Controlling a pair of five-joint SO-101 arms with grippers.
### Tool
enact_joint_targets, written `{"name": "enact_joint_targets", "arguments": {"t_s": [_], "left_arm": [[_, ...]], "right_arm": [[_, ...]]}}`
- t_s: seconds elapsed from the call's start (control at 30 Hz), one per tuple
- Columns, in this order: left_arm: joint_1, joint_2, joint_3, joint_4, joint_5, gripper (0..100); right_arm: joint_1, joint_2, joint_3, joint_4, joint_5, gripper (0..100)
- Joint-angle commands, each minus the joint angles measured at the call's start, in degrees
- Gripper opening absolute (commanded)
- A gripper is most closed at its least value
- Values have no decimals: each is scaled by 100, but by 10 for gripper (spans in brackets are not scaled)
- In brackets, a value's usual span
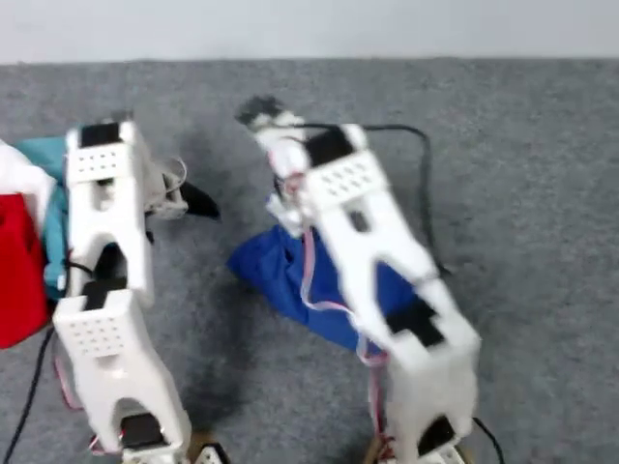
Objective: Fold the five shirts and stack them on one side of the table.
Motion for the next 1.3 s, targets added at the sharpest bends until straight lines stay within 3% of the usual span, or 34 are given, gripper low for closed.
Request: {"name": "enact_joint_targets", "arguments": {"t_s": [0.0,0.13,0.23,0.5,0.7,1.27], "left_arm": [[9,-44,57,105,26,423],[-26,-44,75,105,26,423],[-26,-44,75,105,26,423],[-9,-44,75,105,26,423],[9,-44,75,105,26,423],[9,-44,75,105,26,423]], "right_arm": [[-66,1736,-3121,558,-35,66],[4,3345,-5266,1015,-35,66],[84,4066,-5916,998,-35,66],[435,4119,-5881,998,-26,75],[690,3758,-5855,1007,-26,206],[699,4330,-5846,1007,-26,177]]}}
